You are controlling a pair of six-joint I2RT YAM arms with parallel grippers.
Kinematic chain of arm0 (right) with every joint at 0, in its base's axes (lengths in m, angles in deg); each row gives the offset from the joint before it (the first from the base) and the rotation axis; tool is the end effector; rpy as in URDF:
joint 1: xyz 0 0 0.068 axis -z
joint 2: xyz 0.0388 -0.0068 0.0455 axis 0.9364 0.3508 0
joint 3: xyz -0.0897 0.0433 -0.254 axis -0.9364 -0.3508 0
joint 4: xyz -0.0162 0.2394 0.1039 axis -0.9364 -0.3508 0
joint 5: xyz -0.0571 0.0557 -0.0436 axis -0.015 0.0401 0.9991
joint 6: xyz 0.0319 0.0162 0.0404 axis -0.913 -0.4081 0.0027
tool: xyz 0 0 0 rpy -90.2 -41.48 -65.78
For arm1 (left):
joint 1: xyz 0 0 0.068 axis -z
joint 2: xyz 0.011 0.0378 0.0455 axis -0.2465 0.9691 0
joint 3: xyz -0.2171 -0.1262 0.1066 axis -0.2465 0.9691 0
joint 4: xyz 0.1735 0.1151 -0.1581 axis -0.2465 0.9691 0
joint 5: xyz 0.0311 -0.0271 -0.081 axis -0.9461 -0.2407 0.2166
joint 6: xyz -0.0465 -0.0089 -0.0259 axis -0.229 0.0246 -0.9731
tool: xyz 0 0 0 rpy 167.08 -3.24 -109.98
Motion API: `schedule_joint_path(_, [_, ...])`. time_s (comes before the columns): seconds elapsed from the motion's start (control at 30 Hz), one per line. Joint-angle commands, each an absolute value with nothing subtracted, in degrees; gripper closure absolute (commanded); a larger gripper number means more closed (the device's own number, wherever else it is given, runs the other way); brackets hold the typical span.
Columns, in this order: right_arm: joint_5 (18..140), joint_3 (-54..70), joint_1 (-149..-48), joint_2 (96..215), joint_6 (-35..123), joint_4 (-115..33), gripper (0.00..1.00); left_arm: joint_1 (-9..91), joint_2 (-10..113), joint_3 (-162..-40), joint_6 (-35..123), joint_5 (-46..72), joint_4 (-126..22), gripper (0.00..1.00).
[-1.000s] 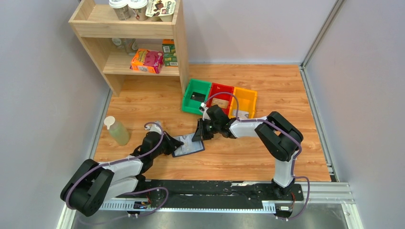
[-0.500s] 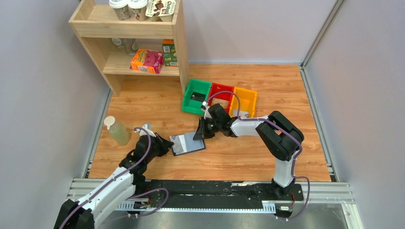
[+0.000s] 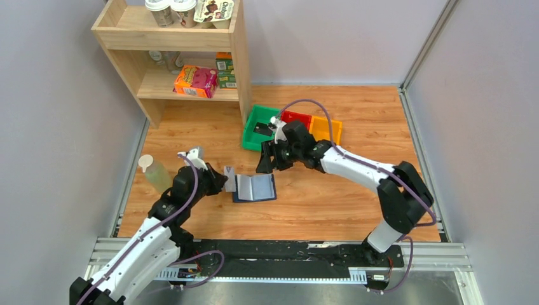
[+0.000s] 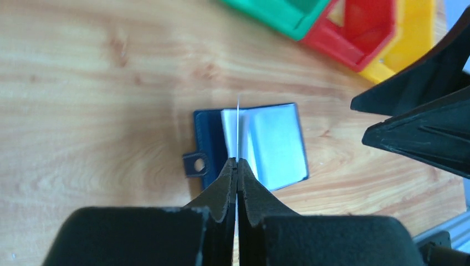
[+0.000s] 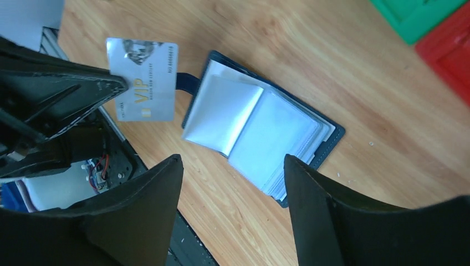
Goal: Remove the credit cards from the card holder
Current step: Place the credit card in the storage box.
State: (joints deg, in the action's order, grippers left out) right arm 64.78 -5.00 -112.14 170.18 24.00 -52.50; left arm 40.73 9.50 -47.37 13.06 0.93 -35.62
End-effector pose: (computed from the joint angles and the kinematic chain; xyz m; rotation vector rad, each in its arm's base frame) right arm 0.2563 0.2542 0.2158 -0.5428 2.4771 0.9917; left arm 0.1329 -0.0636 0.2011 -0.3456 2.1183 -0.6617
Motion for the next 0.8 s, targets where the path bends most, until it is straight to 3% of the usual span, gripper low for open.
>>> schedule_joint_path(0.0, [66.15,-0.24,-111.48,162.08,33.64,-59.95,0.28,40.29,12.29,-56.60,26.50,7.50,-35.77,1.00])
schedule_joint_path(0.3, [62.29,-1.20,-110.68,147.06,47.87,-65.14,0.19,40.37,22.04,-70.94,40.40,31.74,-37.09,1.00])
schedule_joint_path(0.47, [57.46,-2.96,-110.68,141.42,54.47,-64.44,0.18,40.37,26.62,-78.68,48.06,48.52,-35.34,1.00])
schedule_joint_path(0.77, [51.13,-3.93,-110.77,139.39,56.85,-61.46,0.22,40.46,33.65,-85.88,57.36,63.23,-32.18,1.00])
